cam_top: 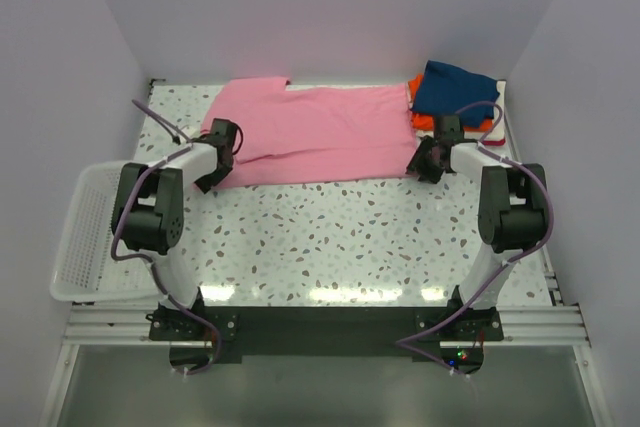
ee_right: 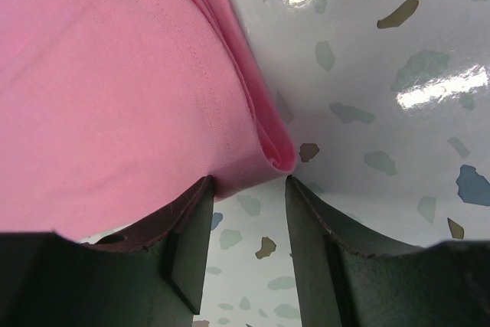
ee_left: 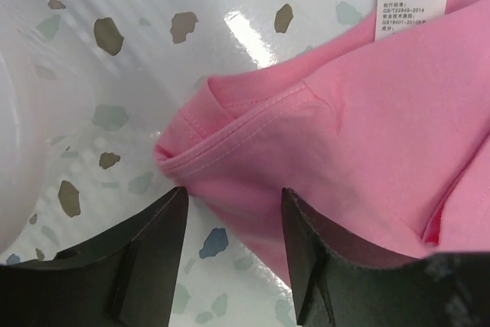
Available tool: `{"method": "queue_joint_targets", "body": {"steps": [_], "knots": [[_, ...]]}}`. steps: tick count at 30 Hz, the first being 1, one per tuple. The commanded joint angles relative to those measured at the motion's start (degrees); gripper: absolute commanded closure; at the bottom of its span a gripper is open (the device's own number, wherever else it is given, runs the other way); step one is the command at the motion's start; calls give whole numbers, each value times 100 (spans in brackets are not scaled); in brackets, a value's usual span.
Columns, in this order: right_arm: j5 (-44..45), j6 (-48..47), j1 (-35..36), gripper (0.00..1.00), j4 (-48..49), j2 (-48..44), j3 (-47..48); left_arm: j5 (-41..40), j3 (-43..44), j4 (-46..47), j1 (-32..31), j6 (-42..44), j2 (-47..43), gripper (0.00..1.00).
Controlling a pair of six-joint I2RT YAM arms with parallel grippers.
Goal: Fold and stack the t-shirts
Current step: Fold the tshirt
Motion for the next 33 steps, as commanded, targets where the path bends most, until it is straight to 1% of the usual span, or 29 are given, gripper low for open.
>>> {"method": "queue_joint_targets", "body": {"steps": [1, 3, 9, 18, 22, 27, 33], "knots": [[73, -20, -13, 54, 119, -108, 97, -451, -166, -333, 105, -152, -340, 41], [73, -29, -13, 54, 101, -117, 115, -460, -175, -359, 70, -170, -402, 41], [29, -29, -13, 54, 119, -143, 88, -662, -333, -237, -167, -223, -551, 34], [-7, -29, -21, 55, 136, -143, 97, -943, -527, -201, -475, -275, -516, 34], [-42, -29, -13, 55, 171, -117, 88, -1074, -483, -61, -563, -153, -411, 32], [-68, -29, -13, 55, 180, -99, 88, -1277, -158, -420, -739, -275, -174, 30], [-77, -29, -13, 55, 207, -55, 97, -1426, -105, -719, -748, -583, 37, 30]]}}
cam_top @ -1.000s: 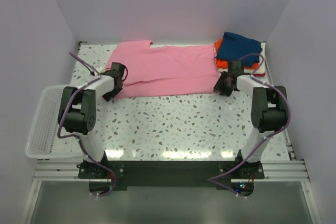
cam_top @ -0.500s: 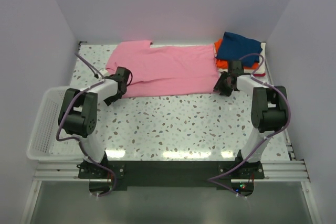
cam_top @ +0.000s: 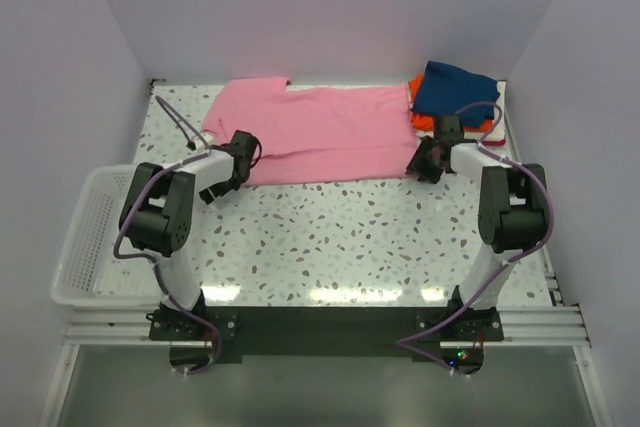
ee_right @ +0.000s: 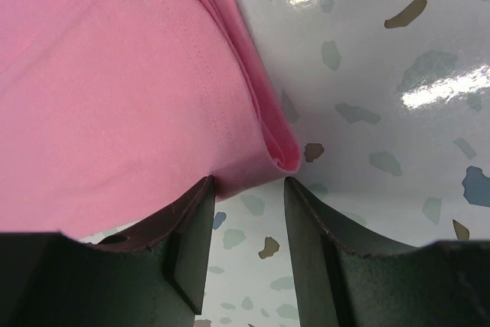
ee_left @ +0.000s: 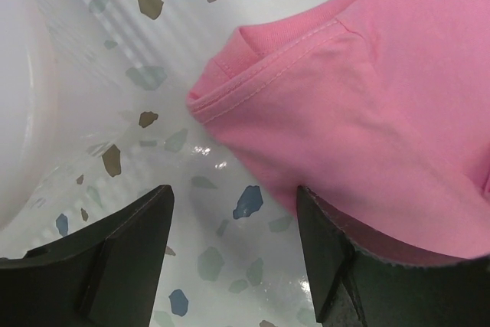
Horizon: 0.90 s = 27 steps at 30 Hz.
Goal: Fold and stack the t-shirts
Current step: Fold the tshirt
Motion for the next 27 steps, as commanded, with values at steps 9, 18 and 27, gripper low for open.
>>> {"method": "queue_joint_targets", "body": {"steps": [9, 18, 27], "knots": [[-49, -27, -13, 62, 260, -73, 9, -790, 743, -636, -3, -644, 564, 29], [-22, -36, -13, 85, 154, -29, 62, -764, 814, -506, -3, -547, 688, 53], [66, -80, -39, 99, 5, -73, 124, -562, 437, -294, -3, -389, 12, 100]]}}
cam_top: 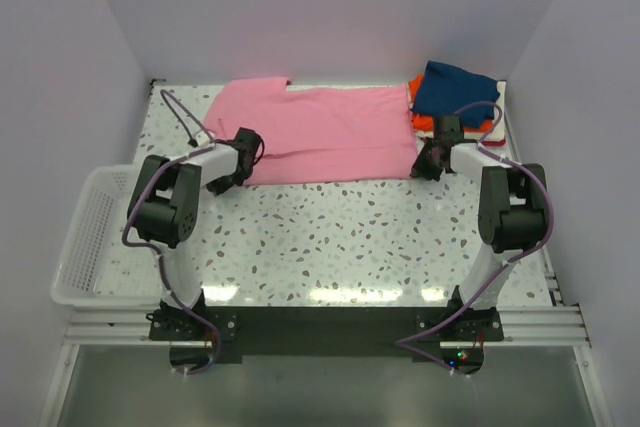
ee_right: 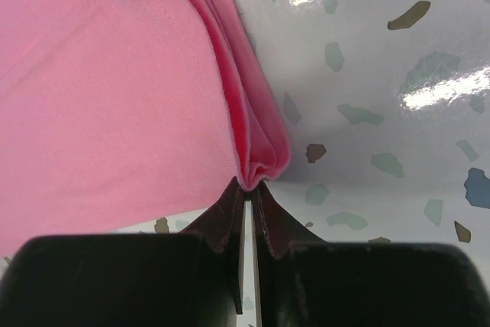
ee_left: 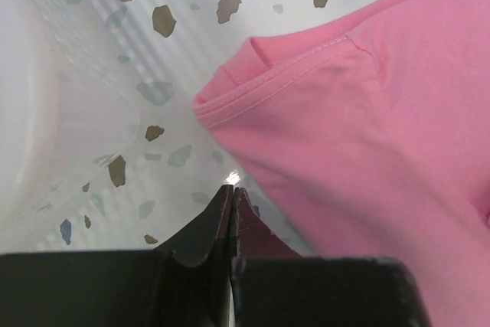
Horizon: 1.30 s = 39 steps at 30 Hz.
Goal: Fold and stack the t-shirts
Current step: Fold the tshirt
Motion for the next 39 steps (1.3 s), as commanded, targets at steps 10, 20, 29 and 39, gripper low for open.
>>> {"method": "queue_joint_targets", "body": {"steps": [10, 20, 29, 39], "knots": [[-68, -23, -83, 100, 35, -152, 126, 260, -311, 893, 2, 431, -1125, 32], [-191, 21, -83, 100, 167, -55, 135, 418, 436, 516, 2, 133, -35, 23], [-156, -23, -74, 100, 106, -81, 82, 286, 472, 330, 37, -79, 387, 33], [-77, -40, -153, 100, -70, -240, 73, 488, 296, 383, 37, 185, 273, 91]]}}
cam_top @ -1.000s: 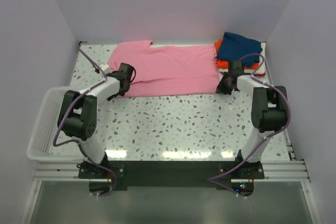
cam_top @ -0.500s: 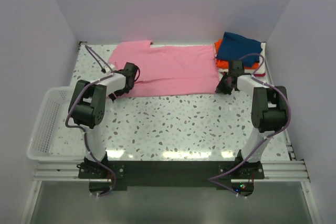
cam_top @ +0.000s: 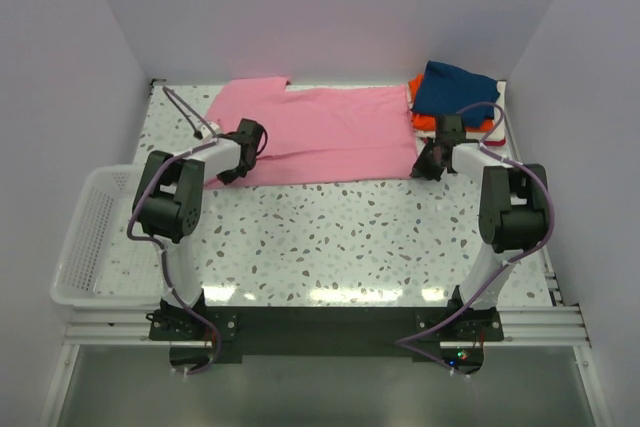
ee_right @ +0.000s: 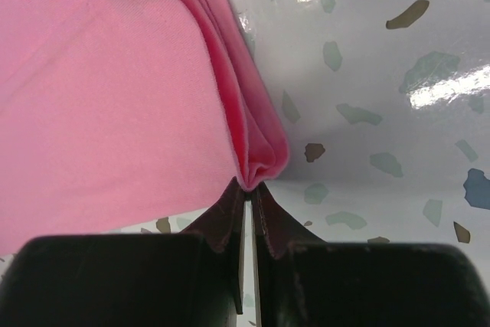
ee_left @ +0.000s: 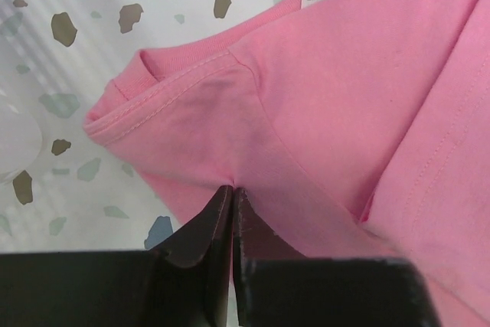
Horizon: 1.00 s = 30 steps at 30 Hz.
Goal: Fold and stack the t-shirts
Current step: Fold the tshirt
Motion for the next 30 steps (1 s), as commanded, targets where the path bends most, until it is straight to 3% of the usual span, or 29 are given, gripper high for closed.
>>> {"method": "queue_joint_targets", "body": {"steps": [1, 2, 17, 30], "knots": [[91, -51, -103, 100, -89, -283, 82, -1, -104, -148, 37, 98, 26, 95], [117, -60, -112, 100, -116, -318, 73, 16, -200, -79, 37, 115, 0, 100], [328, -60, -533, 100, -476, -1505, -1034, 500, -1782, 230, -349, 54, -1274, 100], [663, -34, -665, 100, -1705, -3096, -2001, 1202, -3424, 116, -1079, -359, -2812, 100]]}}
